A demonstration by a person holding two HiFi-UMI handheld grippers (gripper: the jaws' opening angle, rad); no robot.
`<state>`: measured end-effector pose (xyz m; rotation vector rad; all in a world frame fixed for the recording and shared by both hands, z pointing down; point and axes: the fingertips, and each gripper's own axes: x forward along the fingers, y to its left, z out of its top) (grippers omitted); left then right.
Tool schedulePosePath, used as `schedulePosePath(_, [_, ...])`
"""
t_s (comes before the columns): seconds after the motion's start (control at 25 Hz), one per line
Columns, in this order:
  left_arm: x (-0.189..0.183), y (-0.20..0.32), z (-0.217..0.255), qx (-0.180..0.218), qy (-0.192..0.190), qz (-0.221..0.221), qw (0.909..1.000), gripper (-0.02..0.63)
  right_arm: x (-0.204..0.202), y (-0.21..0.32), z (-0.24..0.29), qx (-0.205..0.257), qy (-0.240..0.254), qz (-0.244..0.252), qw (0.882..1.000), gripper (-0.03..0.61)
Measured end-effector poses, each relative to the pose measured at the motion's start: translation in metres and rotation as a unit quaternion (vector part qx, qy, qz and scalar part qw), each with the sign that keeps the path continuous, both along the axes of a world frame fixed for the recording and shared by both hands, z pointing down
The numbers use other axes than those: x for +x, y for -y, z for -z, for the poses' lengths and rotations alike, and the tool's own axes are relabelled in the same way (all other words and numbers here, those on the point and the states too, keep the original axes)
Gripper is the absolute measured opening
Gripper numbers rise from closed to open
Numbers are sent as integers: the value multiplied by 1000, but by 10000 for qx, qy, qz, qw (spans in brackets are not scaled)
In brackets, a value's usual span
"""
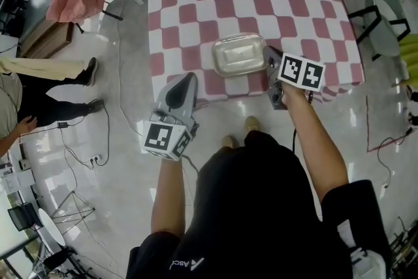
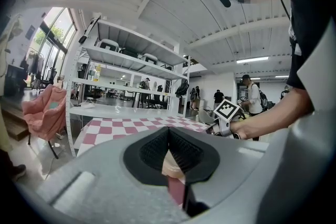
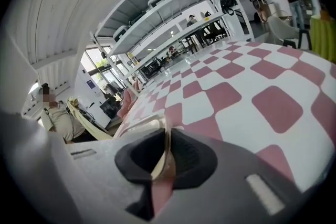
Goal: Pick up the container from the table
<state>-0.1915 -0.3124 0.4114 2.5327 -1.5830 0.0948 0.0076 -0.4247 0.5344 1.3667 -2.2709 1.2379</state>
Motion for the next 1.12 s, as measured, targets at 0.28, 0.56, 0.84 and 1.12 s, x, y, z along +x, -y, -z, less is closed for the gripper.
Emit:
schedulePosePath(0.28, [6,-8,6,78,-21,-170,9998,11,17,-12,43,400,413,-185,9982,37])
schedulePosePath(0.56, [12,-10,20,216,-114,-302,9992,11,27,-30,88,723,789,-387,9935,37])
schedulePosePath(0.84, [17,-7,27,224,-222,-374,9988,11,23,-40,100,844,809,-399,9923,37])
schedulePosePath(1.12, [18,-6,27,237,-277,-407,9985,11,21,-44,102,859,809,-422,9921,37])
